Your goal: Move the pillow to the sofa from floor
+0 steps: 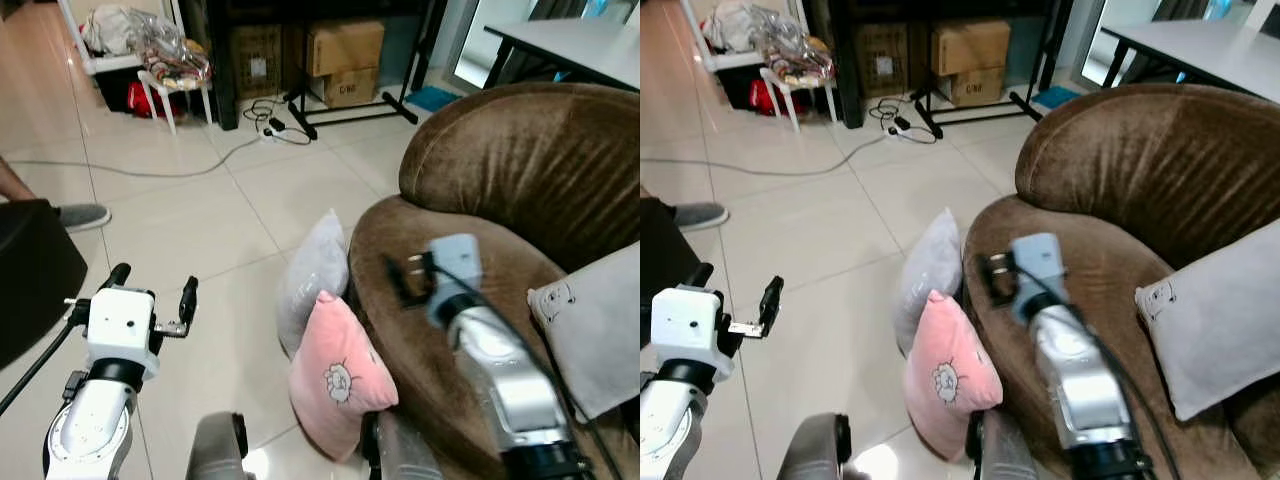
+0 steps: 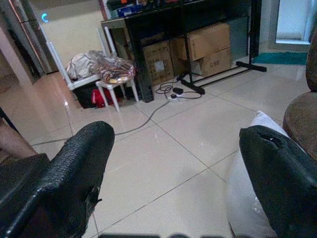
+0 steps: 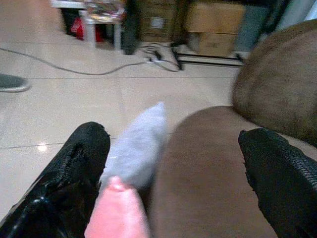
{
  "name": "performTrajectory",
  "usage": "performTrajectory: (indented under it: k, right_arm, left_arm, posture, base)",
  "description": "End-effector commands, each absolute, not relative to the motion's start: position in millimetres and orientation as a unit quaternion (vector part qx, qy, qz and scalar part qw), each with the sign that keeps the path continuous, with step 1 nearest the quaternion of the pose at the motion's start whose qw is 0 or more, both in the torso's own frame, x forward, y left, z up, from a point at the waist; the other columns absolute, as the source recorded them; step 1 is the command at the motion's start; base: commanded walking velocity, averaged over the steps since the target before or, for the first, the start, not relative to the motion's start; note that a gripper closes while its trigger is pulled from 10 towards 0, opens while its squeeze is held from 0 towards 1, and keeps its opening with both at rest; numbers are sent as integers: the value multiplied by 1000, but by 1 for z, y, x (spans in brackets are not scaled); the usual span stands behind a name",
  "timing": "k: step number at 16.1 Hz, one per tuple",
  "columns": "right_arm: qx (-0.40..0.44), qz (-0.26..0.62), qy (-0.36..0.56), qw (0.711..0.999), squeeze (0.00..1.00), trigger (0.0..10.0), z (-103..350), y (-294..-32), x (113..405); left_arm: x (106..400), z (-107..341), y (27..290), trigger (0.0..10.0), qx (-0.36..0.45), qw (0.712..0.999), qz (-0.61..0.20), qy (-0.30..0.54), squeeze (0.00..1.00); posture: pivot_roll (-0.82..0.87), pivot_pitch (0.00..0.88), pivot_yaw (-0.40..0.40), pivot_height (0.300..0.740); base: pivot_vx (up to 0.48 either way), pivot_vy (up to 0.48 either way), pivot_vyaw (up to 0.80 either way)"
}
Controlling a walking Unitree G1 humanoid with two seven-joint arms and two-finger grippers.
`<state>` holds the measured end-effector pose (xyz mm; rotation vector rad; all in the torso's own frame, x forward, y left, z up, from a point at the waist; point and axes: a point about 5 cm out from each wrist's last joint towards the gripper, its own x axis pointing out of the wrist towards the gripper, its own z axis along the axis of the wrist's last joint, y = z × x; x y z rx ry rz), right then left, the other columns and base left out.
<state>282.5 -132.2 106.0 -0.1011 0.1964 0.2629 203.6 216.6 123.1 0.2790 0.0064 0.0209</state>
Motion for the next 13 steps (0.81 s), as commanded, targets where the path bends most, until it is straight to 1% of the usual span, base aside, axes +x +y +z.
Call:
performTrajectory:
  k: [1,6,7,13]
  right_arm:
    - [-51,127,104,985,0,10000,106,-137,282]
    - [-58,134,113,983,0,10000,106,-138,285]
    - [-60,138,116,982,0,10000,105,-137,287]
    - [-62,146,121,980,0,10000,104,-136,286]
  left_arm:
    - [203,123,218,10000,144,989,15,6,0]
    - [203,120,217,10000,149,989,15,10,0]
    - [203,119,217,10000,150,988,14,11,0]
    - [202,116,219,10000,154,988,15,17,0]
  posture:
    - [11,0,-59,570]
    - [15,0,-73,525]
    - [15,0,-73,510]
    - [18,0,-82,465]
  base:
    - [0,0,0]
    - [0,0,0]
    - [0,0,0]
    - [0,0,0]
